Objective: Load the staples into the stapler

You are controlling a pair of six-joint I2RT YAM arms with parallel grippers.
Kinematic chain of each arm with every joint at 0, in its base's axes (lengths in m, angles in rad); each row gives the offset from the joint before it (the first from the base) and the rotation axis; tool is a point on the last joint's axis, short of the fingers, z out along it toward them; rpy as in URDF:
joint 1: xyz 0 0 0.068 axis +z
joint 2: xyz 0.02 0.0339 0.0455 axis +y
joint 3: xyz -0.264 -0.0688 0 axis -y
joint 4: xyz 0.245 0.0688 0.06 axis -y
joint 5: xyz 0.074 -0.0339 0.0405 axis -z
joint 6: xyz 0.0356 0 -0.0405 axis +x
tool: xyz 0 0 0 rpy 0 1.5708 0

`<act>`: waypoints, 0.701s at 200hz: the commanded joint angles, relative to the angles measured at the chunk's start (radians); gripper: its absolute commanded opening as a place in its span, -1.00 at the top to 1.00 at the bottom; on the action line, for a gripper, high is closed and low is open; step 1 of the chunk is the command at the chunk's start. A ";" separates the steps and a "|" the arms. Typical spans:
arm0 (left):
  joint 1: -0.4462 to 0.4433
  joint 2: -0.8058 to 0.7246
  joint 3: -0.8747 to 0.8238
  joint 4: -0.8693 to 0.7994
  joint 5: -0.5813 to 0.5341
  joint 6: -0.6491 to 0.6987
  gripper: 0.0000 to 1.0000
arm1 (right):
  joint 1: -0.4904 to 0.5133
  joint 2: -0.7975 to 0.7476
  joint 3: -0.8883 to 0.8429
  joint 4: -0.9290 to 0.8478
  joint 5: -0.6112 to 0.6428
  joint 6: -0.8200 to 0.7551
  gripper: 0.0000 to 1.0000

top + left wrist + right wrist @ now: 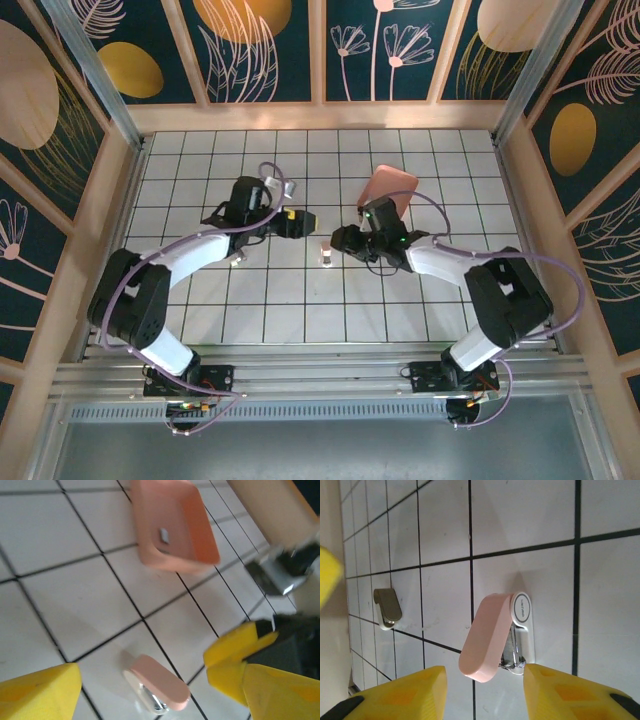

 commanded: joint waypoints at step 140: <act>0.048 -0.111 -0.010 -0.217 -0.258 -0.169 -0.75 | 0.059 0.003 0.028 -0.080 0.080 -0.104 -0.04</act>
